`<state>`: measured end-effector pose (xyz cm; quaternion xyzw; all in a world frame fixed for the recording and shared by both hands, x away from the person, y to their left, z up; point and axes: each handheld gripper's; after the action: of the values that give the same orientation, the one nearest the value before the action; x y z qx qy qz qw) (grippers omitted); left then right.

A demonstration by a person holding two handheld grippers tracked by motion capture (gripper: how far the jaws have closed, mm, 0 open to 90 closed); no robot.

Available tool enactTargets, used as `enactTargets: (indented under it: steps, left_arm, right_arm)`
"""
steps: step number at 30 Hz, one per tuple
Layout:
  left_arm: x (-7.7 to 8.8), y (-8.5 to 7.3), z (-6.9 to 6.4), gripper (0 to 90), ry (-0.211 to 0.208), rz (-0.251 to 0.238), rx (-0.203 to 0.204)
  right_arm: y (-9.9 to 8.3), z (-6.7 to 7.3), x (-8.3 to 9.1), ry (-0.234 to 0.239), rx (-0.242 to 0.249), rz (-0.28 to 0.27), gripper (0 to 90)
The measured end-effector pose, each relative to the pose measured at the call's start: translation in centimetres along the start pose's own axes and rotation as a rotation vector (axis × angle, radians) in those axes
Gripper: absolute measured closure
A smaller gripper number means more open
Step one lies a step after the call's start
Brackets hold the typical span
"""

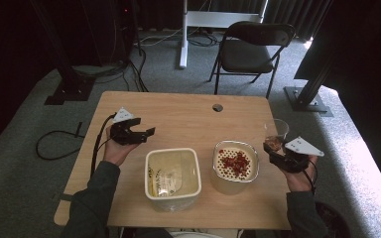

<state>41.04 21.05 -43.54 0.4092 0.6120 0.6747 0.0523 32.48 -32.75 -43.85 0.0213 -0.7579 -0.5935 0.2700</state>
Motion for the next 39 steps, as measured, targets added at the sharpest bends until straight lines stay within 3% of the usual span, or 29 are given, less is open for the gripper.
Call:
enactTargets:
  steps: [5, 14, 25, 28, 30, 39]
  left_arm:
    - [-0.1, -1.8, 0.3, 23.8, 0.022, 0.02, 0.022]
    - [0.4, -4.3, 0.2, 24.2, 0.057, 0.005, 0.07]
    - [0.5, -6.5, 0.2, 24.3, 0.111, 0.036, 0.074]
    - [0.4, -6.8, 0.2, 24.3, 0.11, 0.04, 0.081]
    - [0.4, -7.1, 0.2, 24.4, 0.111, 0.042, 0.084]
    - [-0.2, -7.7, -0.1, 24.4, 0.107, 0.056, 0.09]
  right_arm:
    - [-0.5, 0.2, 0.4, -0.016, 0.032, 0.018, 42.9]
    - [-0.9, 0.8, 0.9, -0.02, 0.097, 0.02, 42.9]
    - [-0.6, 2.4, 1.4, -0.057, 0.257, 0.068, 43.0]
    - [-0.5, 2.5, 1.4, -0.064, 0.274, 0.075, 43.0]
    - [-0.3, 2.8, 1.5, -0.086, 0.336, 0.101, 43.0]
    - [0.3, 3.4, 1.6, -0.13, 0.462, 0.148, 43.0]
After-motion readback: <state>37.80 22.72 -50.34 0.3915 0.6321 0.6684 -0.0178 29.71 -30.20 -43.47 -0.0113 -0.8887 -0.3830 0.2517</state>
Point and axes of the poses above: each handheld gripper's, and its own axes: x roughly backward along the jaws, y roughly out of its top, z roughly to its left
